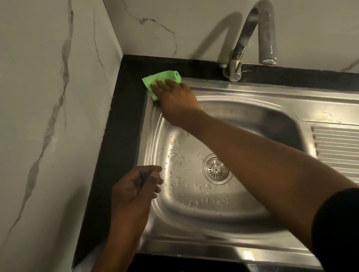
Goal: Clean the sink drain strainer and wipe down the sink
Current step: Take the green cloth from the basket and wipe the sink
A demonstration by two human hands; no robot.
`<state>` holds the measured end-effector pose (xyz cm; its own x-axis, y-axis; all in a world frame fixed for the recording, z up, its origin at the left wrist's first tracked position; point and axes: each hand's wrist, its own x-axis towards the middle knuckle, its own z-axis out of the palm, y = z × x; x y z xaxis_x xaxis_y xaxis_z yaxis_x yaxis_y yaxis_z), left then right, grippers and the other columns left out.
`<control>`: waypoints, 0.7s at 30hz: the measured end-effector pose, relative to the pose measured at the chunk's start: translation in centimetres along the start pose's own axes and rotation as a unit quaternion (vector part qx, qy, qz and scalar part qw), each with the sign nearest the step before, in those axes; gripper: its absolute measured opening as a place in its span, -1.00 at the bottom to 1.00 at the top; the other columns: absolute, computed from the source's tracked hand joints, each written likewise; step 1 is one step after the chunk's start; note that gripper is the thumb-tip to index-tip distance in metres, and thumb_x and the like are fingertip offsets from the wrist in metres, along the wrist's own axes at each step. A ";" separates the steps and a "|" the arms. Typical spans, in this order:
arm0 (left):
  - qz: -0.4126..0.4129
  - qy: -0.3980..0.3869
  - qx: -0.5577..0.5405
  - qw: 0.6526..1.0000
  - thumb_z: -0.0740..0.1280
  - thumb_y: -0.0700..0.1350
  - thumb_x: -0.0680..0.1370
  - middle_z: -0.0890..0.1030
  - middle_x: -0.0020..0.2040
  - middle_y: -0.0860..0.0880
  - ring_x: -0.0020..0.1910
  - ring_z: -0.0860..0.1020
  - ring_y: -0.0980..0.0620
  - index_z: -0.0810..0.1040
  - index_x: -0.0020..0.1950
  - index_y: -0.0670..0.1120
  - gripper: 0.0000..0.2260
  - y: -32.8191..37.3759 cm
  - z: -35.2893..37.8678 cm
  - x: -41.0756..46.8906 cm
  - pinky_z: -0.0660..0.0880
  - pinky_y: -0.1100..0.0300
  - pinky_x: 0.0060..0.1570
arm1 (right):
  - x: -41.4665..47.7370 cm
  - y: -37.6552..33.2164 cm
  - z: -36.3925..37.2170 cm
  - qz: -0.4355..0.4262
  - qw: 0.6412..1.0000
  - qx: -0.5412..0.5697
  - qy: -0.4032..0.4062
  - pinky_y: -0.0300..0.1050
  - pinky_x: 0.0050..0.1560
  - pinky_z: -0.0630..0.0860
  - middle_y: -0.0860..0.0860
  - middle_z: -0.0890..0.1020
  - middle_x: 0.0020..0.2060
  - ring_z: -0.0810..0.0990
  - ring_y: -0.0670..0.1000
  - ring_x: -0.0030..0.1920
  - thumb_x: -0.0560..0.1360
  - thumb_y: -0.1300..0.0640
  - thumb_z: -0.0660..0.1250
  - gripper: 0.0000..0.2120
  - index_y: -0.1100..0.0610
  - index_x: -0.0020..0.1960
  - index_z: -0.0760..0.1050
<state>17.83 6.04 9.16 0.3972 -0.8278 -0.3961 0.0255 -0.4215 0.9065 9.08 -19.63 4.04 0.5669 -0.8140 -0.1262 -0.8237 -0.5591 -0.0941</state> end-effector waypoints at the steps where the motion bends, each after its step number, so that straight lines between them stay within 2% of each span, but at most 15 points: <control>1: 0.005 -0.004 0.000 1.000 0.40 -0.17 0.62 0.74 -0.17 0.05 -0.21 0.70 0.07 0.73 -0.02 0.12 -0.81 0.1 0.1 0.0 0.63 0.17 -0.12 | -0.9 1.4 0.2 -0.021 1.000 -0.018 0.004 0.19 0.57 0.23 0.03 0.25 0.65 0.22 0.14 0.63 0.67 0.04 0.21 -0.42 0.01 0.66 0.18; 4: 0.017 -0.017 -0.009 1.000 0.40 -0.16 0.63 0.75 -0.14 0.04 -0.19 0.70 0.06 0.74 -0.02 0.20 -0.75 0.4 0.2 -0.1 0.64 0.21 -0.12 | -4.7 6.4 0.9 -0.014 0.999 -0.049 0.019 0.14 0.59 0.20 -0.01 0.15 0.68 0.14 0.09 0.66 0.63 0.16 0.24 -0.34 0.00 0.68 0.11; 9: 0.022 -0.026 -0.024 0.999 0.41 -0.15 0.63 0.75 -0.12 0.01 -0.17 0.70 0.04 0.73 -0.01 0.21 -0.76 0.2 0.0 -0.5 0.63 0.19 -0.09 | -12.2 13.7 0.8 0.093 0.995 -0.033 0.030 0.13 0.63 0.17 -0.02 0.07 0.69 0.05 0.08 0.68 0.63 0.23 0.17 -0.31 0.00 0.70 0.04; 11: 0.026 -0.032 -0.023 0.999 0.41 -0.15 0.63 0.75 -0.12 0.00 -0.16 0.70 0.04 0.73 -0.01 0.21 -0.76 0.1 -0.2 -0.7 0.63 0.18 -0.08 | -15.2 15.9 0.6 0.162 0.986 0.000 0.033 0.15 0.64 0.17 -0.03 0.06 0.68 0.04 0.06 0.68 0.64 0.24 0.17 -0.31 -0.02 0.70 0.03; 14: 0.031 -0.034 -0.025 0.999 0.41 -0.17 0.63 0.75 -0.14 -0.01 -0.19 0.69 0.05 0.74 -0.01 0.19 -0.76 -0.2 -0.4 -0.9 0.62 0.17 -0.09 | -18.7 18.0 0.0 0.243 0.967 0.066 0.039 0.19 0.58 0.28 0.03 0.20 0.66 0.18 0.10 0.65 0.65 0.23 0.22 -0.40 0.03 0.66 0.21; 16: 0.030 -0.041 -0.024 0.998 0.41 -0.16 0.62 0.74 -0.13 -0.01 -0.18 0.70 0.04 0.73 -0.01 0.20 -0.76 -0.3 -0.4 -1.1 0.63 0.15 -0.07 | -19.9 18.9 -0.9 0.251 0.959 0.117 0.055 0.10 0.40 0.49 0.17 0.46 0.51 0.47 0.23 0.49 0.65 0.23 0.23 -0.53 0.08 0.56 0.42; 17: 0.030 -0.046 -0.024 0.998 0.40 -0.17 0.62 0.74 -0.13 -0.01 -0.17 0.70 0.03 0.73 -0.01 0.20 -0.76 -0.3 -0.2 -1.2 0.63 0.16 -0.07 | -20.3 19.1 -1.5 0.265 0.948 0.156 0.079 -0.05 0.18 0.58 0.23 0.61 0.35 0.62 0.26 0.28 0.66 0.23 0.23 -0.61 0.10 0.46 0.52; 18: 0.030 -0.049 -0.022 0.998 0.40 -0.17 0.62 0.74 -0.13 -0.01 -0.17 0.70 0.03 0.73 -0.01 0.20 -0.76 -0.3 -0.1 -1.3 0.64 0.17 -0.07 | -20.5 19.3 -2.0 0.286 0.926 0.220 0.115 -0.20 -0.05 0.56 0.22 0.70 0.15 0.69 0.22 0.04 0.66 0.26 0.23 -0.68 0.11 0.35 0.60; 19: 0.030 -0.051 -0.018 0.998 0.40 -0.17 0.62 0.74 -0.13 0.00 -0.16 0.70 0.03 0.73 -0.02 0.19 -0.76 -0.3 0.1 -1.4 0.64 0.21 -0.09 | -20.5 19.4 -2.7 0.306 0.887 0.312 0.152 -0.28 -0.18 0.52 0.15 0.72 -0.01 0.67 0.10 -0.11 0.65 0.28 0.22 -0.71 0.11 0.25 0.64; 21: 0.029 -0.053 -0.017 0.998 0.41 -0.18 0.62 0.74 -0.13 0.00 -0.18 0.70 0.06 0.74 -0.01 0.14 -0.78 -0.2 0.4 -1.6 0.64 0.24 -0.13 | -20.2 20.4 -3.9 0.341 0.786 0.477 0.198 -0.24 -0.12 0.51 0.04 0.69 -0.10 0.62 0.00 -0.14 0.62 0.32 0.23 -0.74 0.14 0.18 0.64</control>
<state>16.84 7.26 9.53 0.2992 -0.8855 -0.3554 0.0368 -0.3615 0.9317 -19.18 -15.16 8.52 -0.2059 -0.9640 -0.1681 -0.4488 0.2456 -0.8592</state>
